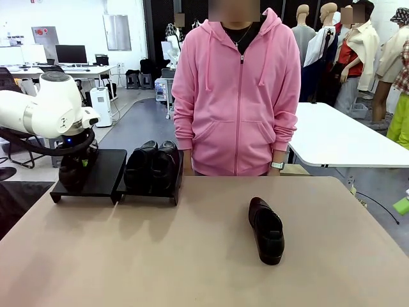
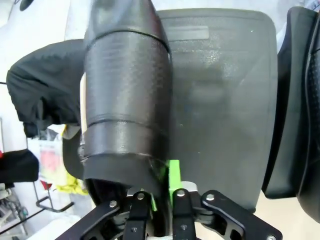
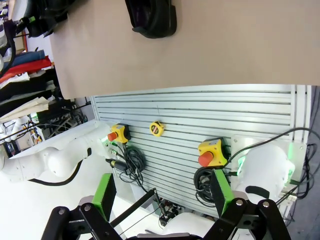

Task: Organize the shoes by placing them on the stand.
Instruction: Place the Shoe from the middle of the table onto the Shoes Stand.

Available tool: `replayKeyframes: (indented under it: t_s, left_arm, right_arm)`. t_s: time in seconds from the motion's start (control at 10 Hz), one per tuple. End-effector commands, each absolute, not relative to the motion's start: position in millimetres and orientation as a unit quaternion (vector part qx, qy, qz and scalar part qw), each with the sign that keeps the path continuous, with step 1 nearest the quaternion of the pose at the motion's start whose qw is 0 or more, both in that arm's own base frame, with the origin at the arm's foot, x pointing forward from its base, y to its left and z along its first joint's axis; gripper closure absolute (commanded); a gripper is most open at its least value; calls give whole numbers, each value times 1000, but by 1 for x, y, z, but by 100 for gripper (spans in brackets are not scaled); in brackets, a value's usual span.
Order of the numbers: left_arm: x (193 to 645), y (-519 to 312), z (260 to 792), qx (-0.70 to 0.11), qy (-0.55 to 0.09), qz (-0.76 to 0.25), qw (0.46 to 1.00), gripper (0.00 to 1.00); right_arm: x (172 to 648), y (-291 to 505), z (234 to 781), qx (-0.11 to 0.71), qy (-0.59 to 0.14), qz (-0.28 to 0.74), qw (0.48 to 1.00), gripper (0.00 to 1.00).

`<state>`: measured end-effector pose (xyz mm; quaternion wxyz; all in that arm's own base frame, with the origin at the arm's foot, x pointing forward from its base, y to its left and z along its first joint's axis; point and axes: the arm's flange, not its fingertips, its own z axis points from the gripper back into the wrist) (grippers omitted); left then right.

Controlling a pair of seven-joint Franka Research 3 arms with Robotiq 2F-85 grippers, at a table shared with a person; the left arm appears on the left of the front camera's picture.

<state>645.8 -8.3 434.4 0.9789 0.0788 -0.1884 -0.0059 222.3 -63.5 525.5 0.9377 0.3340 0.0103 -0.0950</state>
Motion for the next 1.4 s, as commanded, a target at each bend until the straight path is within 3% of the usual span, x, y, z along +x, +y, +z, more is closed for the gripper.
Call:
replayKeyframes:
  t_s: [0.0, 0.3, 0.4, 0.5, 0.7, 0.9, 1.1, 1.3]
  left_arm:
    - [648, -12, 441, 93, -199, -1, 975, 0]
    - [610, -10, 487, 103, -237, 5, 966, 0]
    - [578, -12, 515, 96, -231, 2, 968, 0]
    - [542, -15, 540, 77, -171, 10, 982, 0]
    - [464, -16, 568, -25, -68, 0, 997, 0]
    - [408, -15, 565, -128, -25, -47, 990, 0]
    - [374, -2, 541, -273, -63, -52, 958, 0]
    - [370, 20, 512, -410, -102, -54, 905, 0]
  right_arm:
    - [222, -63, 529, 343, 9, -96, 934, 0]
    - [222, -63, 529, 343, 9, -96, 934, 0]
    - [222, -63, 529, 343, 9, -96, 934, 0]
    - [222, -63, 529, 343, 9, -96, 934, 0]
    - [222, -63, 529, 343, 9, -96, 934, 0]
    - [222, -63, 529, 343, 9, -96, 934, 0]
    - [222, -63, 529, 343, 9, -96, 934, 0]
    - [222, -63, 529, 343, 9, -96, 934, 0]
